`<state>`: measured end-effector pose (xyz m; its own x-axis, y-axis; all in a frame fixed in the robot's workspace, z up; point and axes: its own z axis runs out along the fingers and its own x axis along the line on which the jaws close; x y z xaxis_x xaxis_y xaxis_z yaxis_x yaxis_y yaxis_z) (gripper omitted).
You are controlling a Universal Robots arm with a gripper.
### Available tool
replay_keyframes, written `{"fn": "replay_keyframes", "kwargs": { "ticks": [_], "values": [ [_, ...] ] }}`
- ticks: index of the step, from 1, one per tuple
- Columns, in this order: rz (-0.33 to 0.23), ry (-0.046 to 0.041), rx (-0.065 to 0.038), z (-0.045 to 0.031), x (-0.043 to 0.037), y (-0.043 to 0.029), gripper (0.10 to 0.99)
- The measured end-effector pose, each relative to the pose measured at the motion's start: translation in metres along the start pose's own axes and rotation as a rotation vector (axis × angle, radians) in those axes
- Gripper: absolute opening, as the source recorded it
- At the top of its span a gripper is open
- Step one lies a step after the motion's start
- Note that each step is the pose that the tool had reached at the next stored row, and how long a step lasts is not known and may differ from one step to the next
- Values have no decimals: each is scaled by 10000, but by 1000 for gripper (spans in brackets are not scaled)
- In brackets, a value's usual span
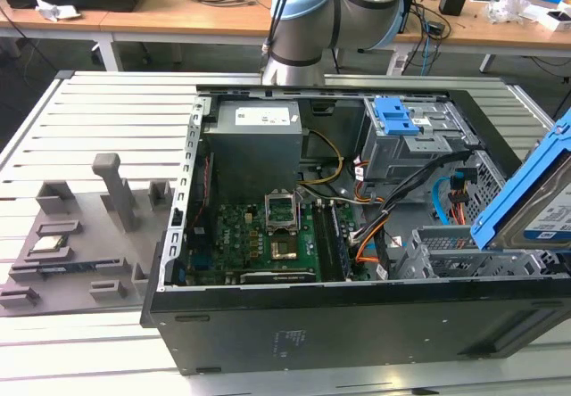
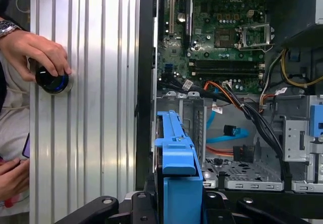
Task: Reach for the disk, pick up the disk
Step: 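Pick up the disk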
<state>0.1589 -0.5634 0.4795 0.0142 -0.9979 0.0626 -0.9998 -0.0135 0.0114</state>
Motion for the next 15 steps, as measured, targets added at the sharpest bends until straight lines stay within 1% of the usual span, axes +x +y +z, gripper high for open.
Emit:
{"fn": "replay_keyframes", "kwargs": {
  "ticks": [2, 4, 6, 7, 12, 13, 15],
  "values": [
    [0, -1, 0, 9, -25, 1, 361],
    [0, -1, 0, 10, -103, 0, 361],
    [-1, -2, 0, 14, -156, 3, 361],
    [1, -1, -1, 15, -170, 8, 361],
    [0, -1, 0, 30, -192, 33, 361],
    [-2, -2, 0, 38, -196, 36, 361],
    [0, 3, 0, 77, -203, 40, 361]
  ]
}}
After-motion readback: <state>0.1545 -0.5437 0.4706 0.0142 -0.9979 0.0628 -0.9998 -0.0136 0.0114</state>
